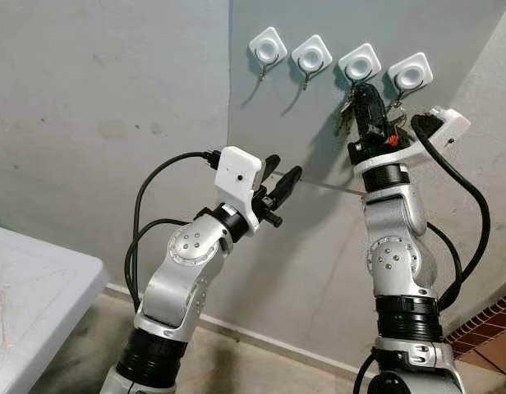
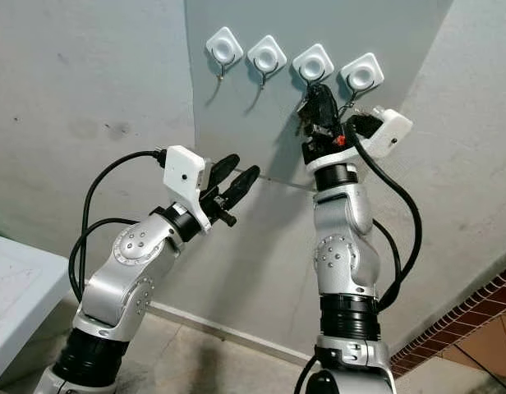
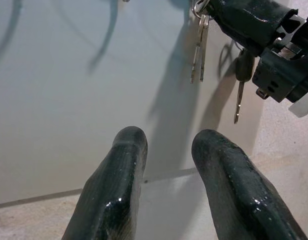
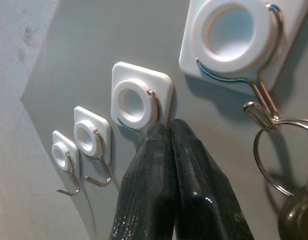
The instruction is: Hang keys on a hook
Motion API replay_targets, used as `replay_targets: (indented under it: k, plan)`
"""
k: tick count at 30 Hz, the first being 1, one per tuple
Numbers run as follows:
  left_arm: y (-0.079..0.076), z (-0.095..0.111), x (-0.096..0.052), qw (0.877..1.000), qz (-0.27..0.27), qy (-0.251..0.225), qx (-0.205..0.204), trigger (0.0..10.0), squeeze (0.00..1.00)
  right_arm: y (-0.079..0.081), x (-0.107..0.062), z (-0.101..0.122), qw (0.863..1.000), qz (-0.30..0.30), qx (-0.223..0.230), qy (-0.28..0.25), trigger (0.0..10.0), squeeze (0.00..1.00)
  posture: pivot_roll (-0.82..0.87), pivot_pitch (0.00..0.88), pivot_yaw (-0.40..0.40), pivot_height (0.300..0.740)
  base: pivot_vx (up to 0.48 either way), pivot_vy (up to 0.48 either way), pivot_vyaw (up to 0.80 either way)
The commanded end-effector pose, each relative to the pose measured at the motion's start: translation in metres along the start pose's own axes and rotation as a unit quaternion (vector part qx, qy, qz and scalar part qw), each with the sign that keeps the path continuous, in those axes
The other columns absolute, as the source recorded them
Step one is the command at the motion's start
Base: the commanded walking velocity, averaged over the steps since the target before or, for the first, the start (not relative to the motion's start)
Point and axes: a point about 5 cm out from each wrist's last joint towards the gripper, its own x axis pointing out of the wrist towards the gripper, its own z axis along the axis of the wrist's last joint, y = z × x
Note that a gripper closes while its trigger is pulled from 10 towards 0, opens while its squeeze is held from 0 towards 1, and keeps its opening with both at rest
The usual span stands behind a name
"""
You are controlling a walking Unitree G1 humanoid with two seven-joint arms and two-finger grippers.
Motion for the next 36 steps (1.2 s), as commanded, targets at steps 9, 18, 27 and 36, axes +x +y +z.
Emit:
replay_targets:
  k: [9, 18, 27, 36]
  plan:
    - [-0.001, 0.002, -0.002, 1.0, 0.004, 0.0, 0.002, 10.0, 0.0, -0.011, -0.005, -0.002, 0.999, -0.039, 0.037, 0.004, 10.0, 0.83, 0.12, 0.038, -0.054, 0.736, 0.0, 0.0, 0.0]
    - [0.0, 0.002, -0.003, 1.0, 0.012, 0.001, 0.0, 10.0, 0.0, -0.016, -0.013, -0.005, 0.998, -0.054, 0.04, 0.012, 10.0, 1.0, 0.13, 0.04, -0.055, 0.736, 0.0, 0.0, 0.0]
    - [0.005, -0.005, -0.006, 0.999, 0.035, 0.011, 0.0, 10.0, 0.0, -0.024, -0.028, -0.011, 0.996, -0.074, 0.034, 0.027, 10.0, 1.0, 0.12, 0.035, -0.056, 0.736, 0.0, 0.0, 0.0]
    - [0.015, -0.032, -0.017, 0.995, 0.087, 0.045, 0.014, 10.0, 0.0, -0.039, -0.058, -0.029, 0.991, -0.075, -0.065, 0.094, 10.0, 1.0, 0.12, 0.023, -0.055, 0.736, 0.0, 0.0, 0.0]
